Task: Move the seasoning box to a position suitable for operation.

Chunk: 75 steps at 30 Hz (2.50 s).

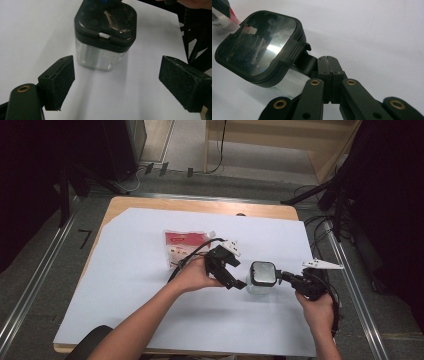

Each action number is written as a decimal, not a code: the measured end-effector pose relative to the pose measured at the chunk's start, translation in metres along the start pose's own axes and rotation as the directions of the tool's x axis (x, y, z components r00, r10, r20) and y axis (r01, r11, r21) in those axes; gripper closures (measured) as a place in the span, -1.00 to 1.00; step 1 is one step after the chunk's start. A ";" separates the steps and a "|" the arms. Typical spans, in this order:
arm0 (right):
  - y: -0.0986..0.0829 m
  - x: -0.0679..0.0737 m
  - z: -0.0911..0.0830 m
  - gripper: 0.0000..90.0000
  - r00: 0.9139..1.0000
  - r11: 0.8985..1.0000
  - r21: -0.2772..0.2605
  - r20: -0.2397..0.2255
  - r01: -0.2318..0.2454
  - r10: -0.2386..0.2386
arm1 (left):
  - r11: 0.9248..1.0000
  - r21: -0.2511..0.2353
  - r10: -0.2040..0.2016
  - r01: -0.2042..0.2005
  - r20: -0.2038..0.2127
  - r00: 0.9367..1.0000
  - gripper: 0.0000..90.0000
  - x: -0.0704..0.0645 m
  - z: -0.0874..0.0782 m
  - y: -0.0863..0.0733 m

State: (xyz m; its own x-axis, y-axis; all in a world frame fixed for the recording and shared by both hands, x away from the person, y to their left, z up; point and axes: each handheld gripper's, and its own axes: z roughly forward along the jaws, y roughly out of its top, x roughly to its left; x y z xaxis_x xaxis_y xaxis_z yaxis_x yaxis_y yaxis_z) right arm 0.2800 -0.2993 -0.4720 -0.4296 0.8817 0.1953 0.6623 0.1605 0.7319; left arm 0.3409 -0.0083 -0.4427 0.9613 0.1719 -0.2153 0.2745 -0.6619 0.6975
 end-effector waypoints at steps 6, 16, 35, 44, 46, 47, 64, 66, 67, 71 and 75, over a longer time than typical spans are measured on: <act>0.000 -0.001 0.000 1.00 1.000 1.000 0.003 -0.005 -0.002 0.002 | 1.000 0.013 0.007 -0.007 -0.006 1.000 -0.68 0.003 0.017 0.004; -0.001 0.000 0.000 1.00 1.000 1.000 0.004 0.000 0.000 0.000 | 0.999 0.020 0.033 -0.033 -0.019 0.999 -0.68 0.012 0.038 0.009; -0.002 0.000 0.002 1.00 1.000 1.000 0.008 0.007 0.008 -0.008 | 0.997 0.023 0.077 -0.076 -0.022 0.997 -0.60 0.013 0.046 0.014; -0.002 0.002 0.003 1.00 1.000 1.000 0.013 0.005 0.010 -0.010 | 0.996 0.039 0.082 -0.081 -0.031 0.996 -0.60 0.011 0.044 0.015; -0.002 0.003 0.004 1.00 1.000 1.000 0.012 0.003 0.010 -0.010 | 0.996 0.043 0.081 -0.080 -0.032 0.996 -0.60 0.011 0.043 0.015; -0.002 0.003 0.004 1.00 1.000 1.000 0.012 0.003 0.010 -0.010 | 0.996 0.043 0.081 -0.080 -0.032 0.996 -0.60 0.011 0.043 0.015; -0.002 0.004 0.004 1.00 1.000 1.000 0.018 -0.002 0.022 -0.022 | 0.992 0.071 0.110 -0.107 -0.044 0.993 -0.60 0.008 0.041 0.019; -0.002 0.004 0.004 1.00 1.000 1.000 0.019 -0.001 0.018 -0.018 | 0.991 0.073 0.111 -0.108 -0.041 0.993 -0.60 0.009 0.041 0.019; -0.002 0.003 0.004 1.00 1.000 1.000 0.017 -0.004 0.020 -0.020 | 0.992 0.073 0.110 -0.107 -0.041 0.993 -0.60 0.008 0.041 0.019; -0.002 0.004 0.004 1.00 1.000 1.000 0.017 -0.005 0.021 -0.021 | 0.992 0.072 0.105 -0.102 -0.042 0.994 -0.61 0.009 0.041 0.019; -0.002 0.003 0.004 1.00 1.000 1.000 0.019 -0.004 0.017 -0.017 | 0.993 0.062 0.103 -0.101 -0.038 0.994 -0.61 0.009 0.041 0.018</act>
State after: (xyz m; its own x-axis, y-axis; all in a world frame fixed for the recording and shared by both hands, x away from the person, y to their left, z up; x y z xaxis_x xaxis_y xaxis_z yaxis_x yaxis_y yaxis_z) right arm 0.2800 -0.2947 -0.4754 -0.4433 0.8769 0.1858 0.6664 0.1837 0.7226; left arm 0.3537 -0.0488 -0.4603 0.9847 0.1300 -0.1162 0.1744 -0.7200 0.6718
